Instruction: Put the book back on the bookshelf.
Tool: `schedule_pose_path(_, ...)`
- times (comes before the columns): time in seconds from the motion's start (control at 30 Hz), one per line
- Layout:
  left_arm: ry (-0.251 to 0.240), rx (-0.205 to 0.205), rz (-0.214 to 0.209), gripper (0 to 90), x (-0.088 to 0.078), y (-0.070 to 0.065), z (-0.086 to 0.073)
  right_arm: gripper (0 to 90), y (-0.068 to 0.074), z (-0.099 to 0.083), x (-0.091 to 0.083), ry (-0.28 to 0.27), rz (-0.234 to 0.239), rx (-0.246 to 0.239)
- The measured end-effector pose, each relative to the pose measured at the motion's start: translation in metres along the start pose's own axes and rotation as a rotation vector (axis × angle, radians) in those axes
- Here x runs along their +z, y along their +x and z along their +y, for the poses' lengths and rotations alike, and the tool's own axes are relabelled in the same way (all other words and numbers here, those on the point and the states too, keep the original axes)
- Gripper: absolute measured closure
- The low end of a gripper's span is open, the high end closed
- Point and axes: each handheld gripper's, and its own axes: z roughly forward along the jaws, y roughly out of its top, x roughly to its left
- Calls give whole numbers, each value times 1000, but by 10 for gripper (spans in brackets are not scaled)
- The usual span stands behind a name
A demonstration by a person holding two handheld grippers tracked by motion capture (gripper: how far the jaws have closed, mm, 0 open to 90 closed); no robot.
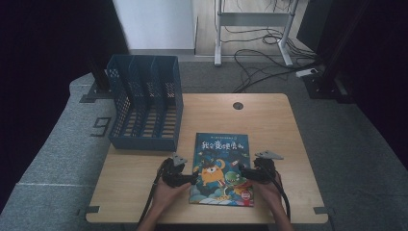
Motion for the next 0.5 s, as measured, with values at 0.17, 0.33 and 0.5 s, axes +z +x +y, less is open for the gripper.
schedule_pose_path(0.17,19,8,-14,147,8,-7,-2,151,3,-2,5,19,10,-2)
schedule_pose_path(0.33,19,-1,-51,146,12,-12,-1,152,5,-2,7,23,13,-4)
schedule_pose_path(0.5,16,-3,-72,144,14,-16,-1,157,7,-3,10,37,27,-9)
